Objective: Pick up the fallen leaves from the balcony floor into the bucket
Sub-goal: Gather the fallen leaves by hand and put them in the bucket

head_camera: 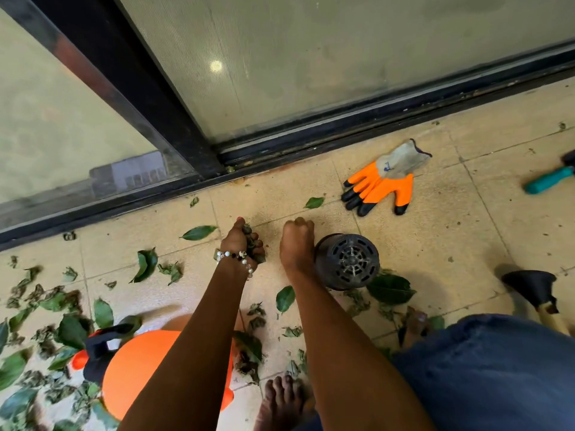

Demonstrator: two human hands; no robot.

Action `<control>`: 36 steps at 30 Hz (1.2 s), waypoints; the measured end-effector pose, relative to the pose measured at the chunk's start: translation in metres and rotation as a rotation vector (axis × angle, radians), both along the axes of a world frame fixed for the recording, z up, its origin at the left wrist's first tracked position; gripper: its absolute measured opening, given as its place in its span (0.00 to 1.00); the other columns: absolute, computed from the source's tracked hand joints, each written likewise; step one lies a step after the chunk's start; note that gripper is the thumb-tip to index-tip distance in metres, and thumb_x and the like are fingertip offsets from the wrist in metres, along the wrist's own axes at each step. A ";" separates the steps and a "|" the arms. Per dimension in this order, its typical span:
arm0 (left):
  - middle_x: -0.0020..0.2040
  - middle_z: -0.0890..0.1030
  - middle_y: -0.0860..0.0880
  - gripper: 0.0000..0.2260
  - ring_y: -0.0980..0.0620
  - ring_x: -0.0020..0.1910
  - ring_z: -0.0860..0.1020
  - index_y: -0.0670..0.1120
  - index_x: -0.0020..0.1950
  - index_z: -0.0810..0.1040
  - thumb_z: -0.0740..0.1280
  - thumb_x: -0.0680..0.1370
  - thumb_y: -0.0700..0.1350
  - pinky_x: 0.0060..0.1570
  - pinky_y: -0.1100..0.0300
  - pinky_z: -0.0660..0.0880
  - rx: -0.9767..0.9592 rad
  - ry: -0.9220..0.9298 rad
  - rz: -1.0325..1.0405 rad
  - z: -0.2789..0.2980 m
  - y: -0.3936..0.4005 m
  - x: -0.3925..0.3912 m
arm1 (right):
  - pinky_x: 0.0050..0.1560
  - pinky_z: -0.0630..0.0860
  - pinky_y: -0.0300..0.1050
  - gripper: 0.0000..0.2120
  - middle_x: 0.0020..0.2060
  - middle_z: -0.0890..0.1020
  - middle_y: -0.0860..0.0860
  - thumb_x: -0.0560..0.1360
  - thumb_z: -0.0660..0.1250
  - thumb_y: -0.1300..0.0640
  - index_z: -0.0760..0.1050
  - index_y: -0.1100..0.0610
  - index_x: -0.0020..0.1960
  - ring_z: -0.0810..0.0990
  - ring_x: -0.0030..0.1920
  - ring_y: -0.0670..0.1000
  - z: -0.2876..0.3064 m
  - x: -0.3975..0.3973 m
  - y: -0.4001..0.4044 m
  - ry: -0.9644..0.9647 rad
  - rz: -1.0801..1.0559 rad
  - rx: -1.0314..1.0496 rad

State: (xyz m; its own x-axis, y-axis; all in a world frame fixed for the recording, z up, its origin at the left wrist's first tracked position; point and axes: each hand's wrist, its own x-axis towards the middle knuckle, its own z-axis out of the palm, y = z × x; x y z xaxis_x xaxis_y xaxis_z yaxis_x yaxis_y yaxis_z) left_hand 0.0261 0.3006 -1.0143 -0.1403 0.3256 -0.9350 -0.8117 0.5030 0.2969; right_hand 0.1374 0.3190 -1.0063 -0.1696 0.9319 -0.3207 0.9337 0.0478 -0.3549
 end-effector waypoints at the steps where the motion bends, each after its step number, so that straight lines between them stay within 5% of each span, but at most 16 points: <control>1: 0.22 0.63 0.53 0.21 0.55 0.17 0.59 0.50 0.31 0.62 0.57 0.82 0.56 0.19 0.71 0.55 0.006 0.003 0.008 0.000 0.001 0.001 | 0.58 0.72 0.47 0.12 0.55 0.77 0.61 0.76 0.59 0.71 0.77 0.64 0.56 0.71 0.60 0.59 0.002 -0.002 0.007 0.044 -0.056 0.009; 4: 0.22 0.64 0.52 0.21 0.55 0.17 0.59 0.50 0.31 0.62 0.58 0.82 0.55 0.19 0.70 0.55 0.021 0.011 0.012 0.002 0.004 0.000 | 0.59 0.74 0.52 0.12 0.60 0.73 0.64 0.75 0.63 0.71 0.76 0.66 0.58 0.70 0.62 0.61 0.007 -0.004 0.033 0.176 -0.188 0.064; 7: 0.22 0.65 0.52 0.20 0.55 0.18 0.61 0.49 0.32 0.63 0.59 0.82 0.54 0.18 0.70 0.56 0.025 0.021 0.019 -0.002 0.008 -0.002 | 0.63 0.74 0.53 0.21 0.74 0.57 0.65 0.78 0.63 0.65 0.68 0.62 0.70 0.59 0.72 0.65 -0.001 -0.002 0.049 -0.007 -0.153 -0.015; 10: 0.23 0.66 0.52 0.19 0.55 0.18 0.61 0.49 0.32 0.64 0.59 0.82 0.54 0.19 0.70 0.57 0.025 0.032 0.019 -0.004 0.010 -0.001 | 0.71 0.63 0.63 0.24 0.76 0.50 0.66 0.81 0.57 0.63 0.58 0.57 0.76 0.50 0.74 0.71 -0.013 -0.002 0.047 -0.162 -0.101 -0.089; 13: 0.23 0.67 0.51 0.19 0.55 0.17 0.62 0.48 0.33 0.65 0.59 0.82 0.54 0.19 0.71 0.58 -0.004 0.068 0.023 -0.009 0.011 0.001 | 0.69 0.67 0.60 0.21 0.72 0.61 0.68 0.81 0.54 0.66 0.62 0.63 0.73 0.58 0.72 0.69 -0.016 -0.004 0.044 -0.163 -0.114 -0.017; 17: 0.22 0.68 0.51 0.18 0.55 0.17 0.64 0.48 0.34 0.67 0.60 0.81 0.54 0.18 0.70 0.58 -0.017 0.102 0.042 -0.015 0.013 -0.007 | 0.55 0.76 0.46 0.12 0.56 0.77 0.62 0.78 0.59 0.68 0.76 0.66 0.60 0.73 0.59 0.58 -0.014 0.001 0.043 -0.079 -0.048 0.096; 25: 0.21 0.67 0.51 0.18 0.54 0.16 0.64 0.48 0.33 0.66 0.60 0.81 0.54 0.19 0.71 0.58 -0.012 0.098 0.084 -0.016 0.009 -0.013 | 0.61 0.70 0.52 0.14 0.59 0.77 0.61 0.78 0.57 0.65 0.78 0.64 0.57 0.73 0.61 0.59 -0.010 -0.030 0.050 0.225 0.092 -0.083; 31: 0.22 0.68 0.51 0.18 0.54 0.16 0.64 0.48 0.33 0.66 0.61 0.81 0.54 0.19 0.70 0.59 -0.026 0.090 0.106 -0.019 0.005 -0.013 | 0.58 0.73 0.55 0.17 0.57 0.76 0.63 0.80 0.51 0.62 0.74 0.67 0.59 0.74 0.58 0.62 -0.014 -0.020 0.037 0.119 0.265 -0.118; 36: 0.23 0.68 0.52 0.18 0.54 0.17 0.64 0.48 0.34 0.67 0.60 0.81 0.54 0.19 0.69 0.59 -0.001 0.078 0.079 -0.012 0.011 -0.008 | 0.51 0.80 0.48 0.07 0.49 0.83 0.57 0.77 0.66 0.64 0.80 0.63 0.54 0.82 0.49 0.54 -0.008 -0.014 0.049 0.233 0.115 -0.127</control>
State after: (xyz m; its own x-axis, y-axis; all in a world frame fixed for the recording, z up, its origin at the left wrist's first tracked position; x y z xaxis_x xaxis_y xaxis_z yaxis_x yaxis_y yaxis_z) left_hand 0.0186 0.3116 -1.0259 -0.2375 0.3093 -0.9208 -0.8235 0.4387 0.3597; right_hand 0.1230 0.3684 -1.0138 -0.3549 0.8572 -0.3733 0.8173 0.0906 -0.5690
